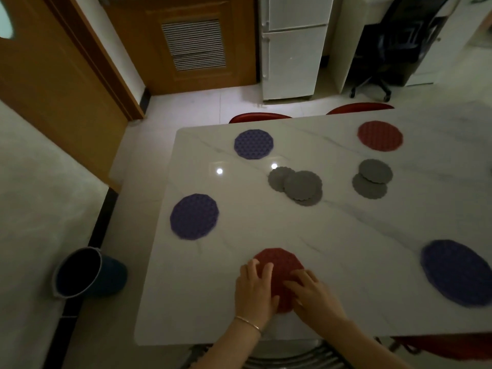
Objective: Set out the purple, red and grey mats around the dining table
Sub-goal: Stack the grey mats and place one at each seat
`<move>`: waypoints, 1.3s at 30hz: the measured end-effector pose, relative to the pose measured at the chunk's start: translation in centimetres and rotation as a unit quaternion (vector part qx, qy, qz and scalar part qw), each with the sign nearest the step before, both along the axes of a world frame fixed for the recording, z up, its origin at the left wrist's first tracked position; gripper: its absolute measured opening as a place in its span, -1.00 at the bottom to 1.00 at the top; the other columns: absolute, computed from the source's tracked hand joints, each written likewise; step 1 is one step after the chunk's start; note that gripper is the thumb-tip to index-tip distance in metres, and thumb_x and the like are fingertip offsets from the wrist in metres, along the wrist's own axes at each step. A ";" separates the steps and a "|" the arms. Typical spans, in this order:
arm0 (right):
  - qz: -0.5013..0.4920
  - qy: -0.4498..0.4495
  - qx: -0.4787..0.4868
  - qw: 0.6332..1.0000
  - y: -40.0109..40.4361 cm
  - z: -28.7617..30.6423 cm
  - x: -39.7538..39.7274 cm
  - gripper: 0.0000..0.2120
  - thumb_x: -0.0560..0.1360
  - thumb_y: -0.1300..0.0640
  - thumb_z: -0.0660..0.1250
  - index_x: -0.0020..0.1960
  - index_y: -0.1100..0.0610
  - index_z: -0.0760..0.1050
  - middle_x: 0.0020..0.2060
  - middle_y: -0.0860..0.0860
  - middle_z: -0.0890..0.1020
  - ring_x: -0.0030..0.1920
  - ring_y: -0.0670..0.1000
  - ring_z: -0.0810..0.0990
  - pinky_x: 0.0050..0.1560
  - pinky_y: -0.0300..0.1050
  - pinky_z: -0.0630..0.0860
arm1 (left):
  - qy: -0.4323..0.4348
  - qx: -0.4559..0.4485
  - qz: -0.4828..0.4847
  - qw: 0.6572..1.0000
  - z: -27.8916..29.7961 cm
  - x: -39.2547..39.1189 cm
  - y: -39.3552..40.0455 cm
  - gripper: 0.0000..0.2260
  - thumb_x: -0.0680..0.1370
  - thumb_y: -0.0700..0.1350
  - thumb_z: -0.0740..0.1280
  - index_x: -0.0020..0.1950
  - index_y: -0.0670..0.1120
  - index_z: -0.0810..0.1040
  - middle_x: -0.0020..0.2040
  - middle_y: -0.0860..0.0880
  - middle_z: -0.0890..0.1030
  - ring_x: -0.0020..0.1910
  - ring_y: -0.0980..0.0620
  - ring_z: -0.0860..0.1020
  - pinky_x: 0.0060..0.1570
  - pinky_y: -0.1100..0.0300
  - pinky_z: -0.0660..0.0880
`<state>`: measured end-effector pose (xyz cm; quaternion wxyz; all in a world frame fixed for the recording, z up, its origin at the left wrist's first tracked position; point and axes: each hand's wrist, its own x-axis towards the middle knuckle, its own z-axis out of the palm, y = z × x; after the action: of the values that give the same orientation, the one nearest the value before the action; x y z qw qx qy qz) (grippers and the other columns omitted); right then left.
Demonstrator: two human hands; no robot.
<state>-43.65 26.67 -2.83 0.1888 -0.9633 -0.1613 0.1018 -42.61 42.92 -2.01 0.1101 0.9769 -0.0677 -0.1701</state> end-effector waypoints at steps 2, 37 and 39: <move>-0.016 0.037 -0.044 0.998 0.3 -0.2 0.1 -0.52 0.38 0.09 0.33 0.31 0.04 0.42 0.34 0.07 0.39 0.30 0.13 0.40 0.13 -0.01 0.51 | 0.007 -0.005 -0.042 0.999 -0.4 -0.1 -0.2 -0.38 0.48 0.06 0.26 0.50 0.06 0.11 0.48 -0.14 0.13 0.41 -0.15 0.17 0.34 0.03 0.26; 0.058 0.006 -0.081 0.995 -8.4 -1.3 27.8 -0.42 0.40 -0.12 0.35 0.35 0.08 0.32 0.35 0.14 0.32 0.36 0.17 0.24 0.23 0.04 0.39 | -0.035 -0.161 0.313 0.935 0.2 21.2 -10.8 -0.46 0.39 0.08 0.40 0.31 -0.05 0.39 0.20 -0.19 0.43 0.19 -0.19 0.37 0.09 0.07 0.38; 0.073 0.007 -0.087 0.993 -8.3 -1.4 28.2 -0.43 0.41 -0.13 0.34 0.34 0.08 0.33 0.36 0.13 0.31 0.37 0.17 0.23 0.24 0.04 0.40 | -0.032 -0.169 0.328 0.929 0.1 21.6 -10.9 -0.44 0.38 0.05 0.41 0.33 -0.07 0.39 0.20 -0.20 0.43 0.19 -0.19 0.38 0.11 0.06 0.40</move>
<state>-15.47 18.40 -4.27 0.0975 -0.9609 -0.2207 0.1359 -20.98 32.01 -1.94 0.3207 0.9165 0.2257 -0.0790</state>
